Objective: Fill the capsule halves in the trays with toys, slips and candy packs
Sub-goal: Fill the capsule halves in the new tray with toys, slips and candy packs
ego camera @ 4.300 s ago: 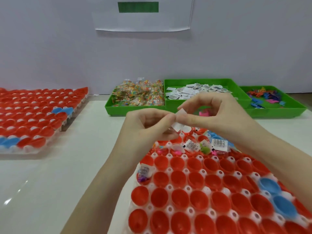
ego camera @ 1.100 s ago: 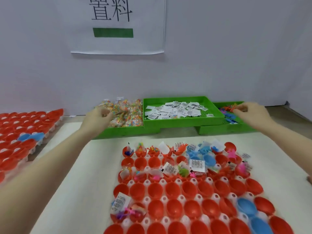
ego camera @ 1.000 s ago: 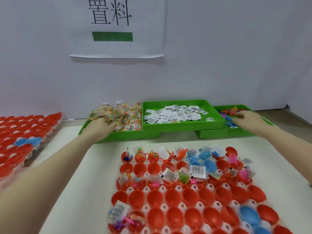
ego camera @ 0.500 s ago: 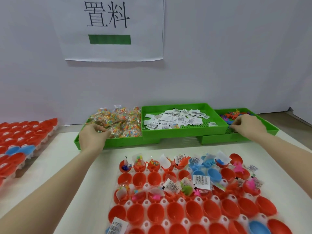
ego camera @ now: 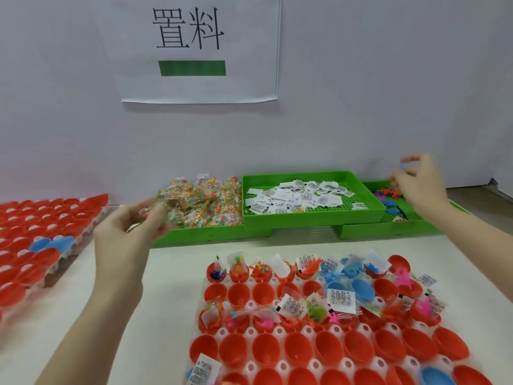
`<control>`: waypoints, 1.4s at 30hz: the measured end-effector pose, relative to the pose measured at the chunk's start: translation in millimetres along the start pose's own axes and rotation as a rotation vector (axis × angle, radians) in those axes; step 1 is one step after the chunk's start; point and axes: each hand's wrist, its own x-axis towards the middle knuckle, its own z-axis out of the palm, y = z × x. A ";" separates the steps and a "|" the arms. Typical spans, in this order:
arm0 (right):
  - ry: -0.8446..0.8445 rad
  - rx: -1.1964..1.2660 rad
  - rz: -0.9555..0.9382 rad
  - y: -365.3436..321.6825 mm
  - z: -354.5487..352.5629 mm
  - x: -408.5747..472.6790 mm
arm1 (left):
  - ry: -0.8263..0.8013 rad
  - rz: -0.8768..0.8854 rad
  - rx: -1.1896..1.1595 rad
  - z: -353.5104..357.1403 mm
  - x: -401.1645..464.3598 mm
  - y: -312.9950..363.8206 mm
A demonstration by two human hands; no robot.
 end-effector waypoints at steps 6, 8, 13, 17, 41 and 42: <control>-0.388 -0.089 -0.167 -54.2 40.5 -14.9 | -0.321 0.003 0.020 -18.3 -50.5 38.9; -0.520 -0.240 -0.216 -57.0 50.9 -19.2 | -0.335 0.009 0.071 -20.5 -56.3 37.9; -0.635 -0.708 -0.252 -48.3 61.7 -22.3 | -0.307 0.056 0.100 -21.1 -47.0 40.2; -0.626 -0.634 -0.181 -51.2 63.9 -24.7 | -0.316 0.092 0.100 -20.8 -44.1 42.1; -0.364 0.286 -0.187 -123.3 15.7 -90.7 | -0.491 0.024 0.125 5.7 -64.1 39.5; -0.510 0.423 -0.143 -132.7 10.3 -110.4 | -0.506 -0.001 0.095 8.8 -67.7 41.8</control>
